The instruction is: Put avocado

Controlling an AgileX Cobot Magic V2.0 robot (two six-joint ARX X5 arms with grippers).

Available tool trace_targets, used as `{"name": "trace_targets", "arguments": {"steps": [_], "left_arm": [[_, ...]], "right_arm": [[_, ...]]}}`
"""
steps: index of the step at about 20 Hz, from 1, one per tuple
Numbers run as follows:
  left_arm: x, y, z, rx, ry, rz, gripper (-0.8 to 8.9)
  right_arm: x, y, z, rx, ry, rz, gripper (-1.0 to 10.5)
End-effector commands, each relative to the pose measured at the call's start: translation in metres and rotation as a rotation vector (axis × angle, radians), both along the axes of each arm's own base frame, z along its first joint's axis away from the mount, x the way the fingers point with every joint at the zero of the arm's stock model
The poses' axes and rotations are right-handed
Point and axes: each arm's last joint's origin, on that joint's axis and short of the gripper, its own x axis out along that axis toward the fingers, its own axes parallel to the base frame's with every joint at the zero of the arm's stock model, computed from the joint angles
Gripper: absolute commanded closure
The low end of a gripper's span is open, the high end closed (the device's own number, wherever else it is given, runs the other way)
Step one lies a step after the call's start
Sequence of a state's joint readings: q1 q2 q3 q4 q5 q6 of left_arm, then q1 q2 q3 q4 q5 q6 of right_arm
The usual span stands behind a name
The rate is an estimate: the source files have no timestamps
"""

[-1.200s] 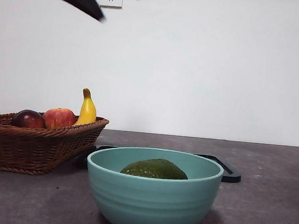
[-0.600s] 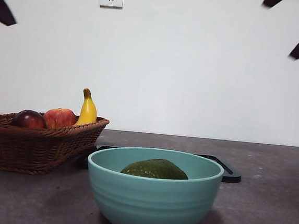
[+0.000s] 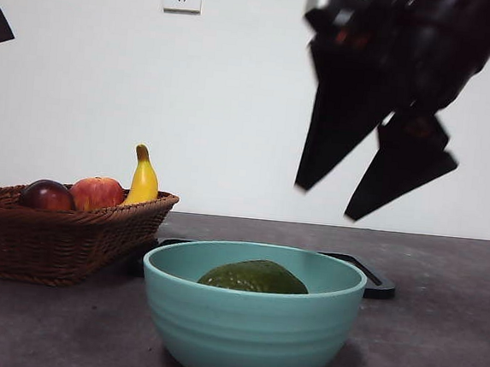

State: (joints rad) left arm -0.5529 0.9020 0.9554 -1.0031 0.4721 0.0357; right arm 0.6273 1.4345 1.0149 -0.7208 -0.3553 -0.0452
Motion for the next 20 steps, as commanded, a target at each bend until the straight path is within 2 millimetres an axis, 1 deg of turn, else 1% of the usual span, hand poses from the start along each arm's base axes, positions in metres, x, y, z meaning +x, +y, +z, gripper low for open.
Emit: {"name": "trace_targets", "arguments": {"steps": [1, 5, 9, 14, 18, 20], "left_arm": [[0.001, -0.002, 0.002, -0.005, -0.009, -0.015, 4.41], [0.001, -0.002, 0.002, -0.005, -0.01, -0.015, 4.41], [0.001, -0.002, 0.002, -0.004, -0.013, -0.018, 4.41], [0.001, -0.002, 0.002, -0.005, -0.015, -0.019, 4.41], [0.001, -0.002, 0.002, -0.005, -0.017, -0.02, 4.41], [0.001, -0.002, 0.002, -0.005, -0.017, -0.02, 4.41]], "right_arm": [[0.005, 0.015, -0.01, -0.044, -0.013, 0.017, 5.8], [0.008, 0.029, -0.027, -0.116, -0.046, 0.023, 5.9], [0.008, 0.039, -0.037, -0.137, -0.056, 0.042, 6.9], [0.007, 0.045, -0.043, -0.142, -0.046, 0.061, 8.4], [0.003, 0.049, -0.043, -0.137, -0.042, 0.08, 9.3], [0.002, 0.05, -0.043, -0.135, -0.037, 0.074, 9.3]]}}
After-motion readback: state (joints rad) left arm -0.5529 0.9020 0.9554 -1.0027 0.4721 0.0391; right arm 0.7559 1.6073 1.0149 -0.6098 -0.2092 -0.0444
